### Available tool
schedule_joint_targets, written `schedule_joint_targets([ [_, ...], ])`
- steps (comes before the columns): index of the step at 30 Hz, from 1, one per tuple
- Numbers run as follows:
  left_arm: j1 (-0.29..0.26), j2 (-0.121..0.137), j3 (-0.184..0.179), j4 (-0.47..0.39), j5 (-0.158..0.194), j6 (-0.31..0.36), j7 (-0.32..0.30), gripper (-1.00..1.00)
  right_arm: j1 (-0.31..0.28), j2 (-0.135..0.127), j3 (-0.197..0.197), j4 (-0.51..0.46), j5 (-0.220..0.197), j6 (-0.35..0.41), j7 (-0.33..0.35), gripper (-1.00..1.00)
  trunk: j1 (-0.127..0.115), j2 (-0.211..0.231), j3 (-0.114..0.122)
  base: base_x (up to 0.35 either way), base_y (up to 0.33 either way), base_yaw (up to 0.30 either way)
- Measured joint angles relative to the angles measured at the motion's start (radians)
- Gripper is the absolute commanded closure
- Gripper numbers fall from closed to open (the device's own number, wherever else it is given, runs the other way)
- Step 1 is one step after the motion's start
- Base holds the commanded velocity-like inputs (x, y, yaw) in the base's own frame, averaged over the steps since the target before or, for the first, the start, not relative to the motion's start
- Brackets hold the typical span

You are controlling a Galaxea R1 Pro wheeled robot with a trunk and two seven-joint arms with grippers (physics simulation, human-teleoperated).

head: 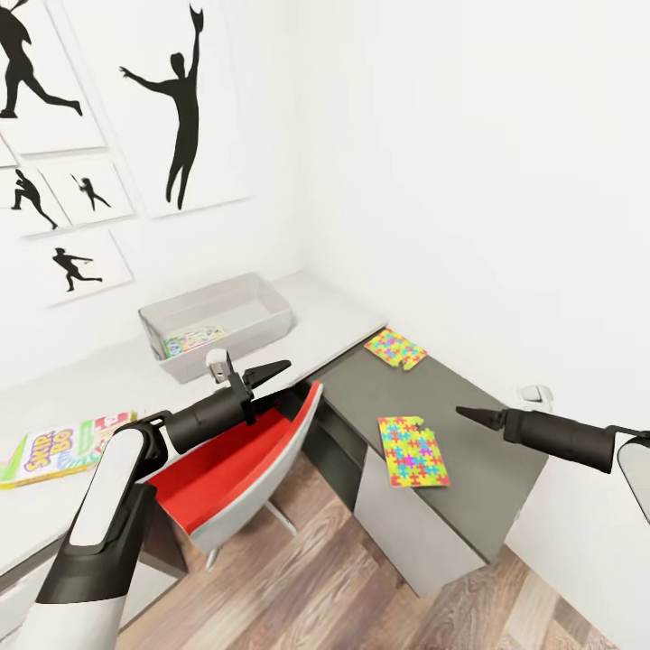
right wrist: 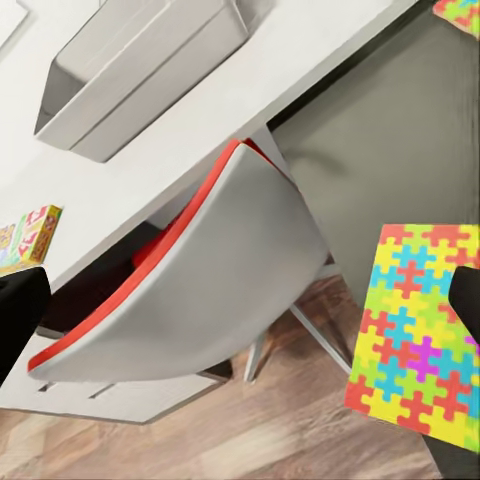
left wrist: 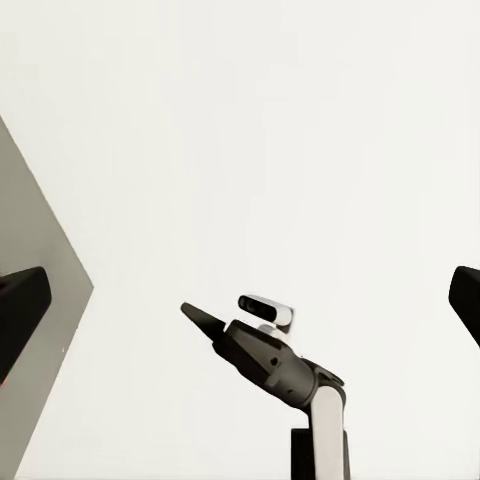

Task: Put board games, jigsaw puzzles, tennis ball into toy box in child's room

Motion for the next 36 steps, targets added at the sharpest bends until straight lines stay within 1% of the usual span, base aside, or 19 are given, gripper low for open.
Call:
schedule_joint_targets([
  [12,0.0,0.0,-0.001,0.0,0.0,0.0,0.0,-1.0,-0.001,0.005,0.009,0.0,0.001,0.0,-0.005,-1.0,0.0,0.0,0.011,0.0,0.0,-0.25],
  [36,0.0,0.0,-0.001,0.0,0.0,0.0,0.0,-1.0,-0.001,0.006,0.011,0.0,0.001,0.0,-0.006,-1.0,0.0,0.0,0.034,0.0,0.0,-0.25],
])
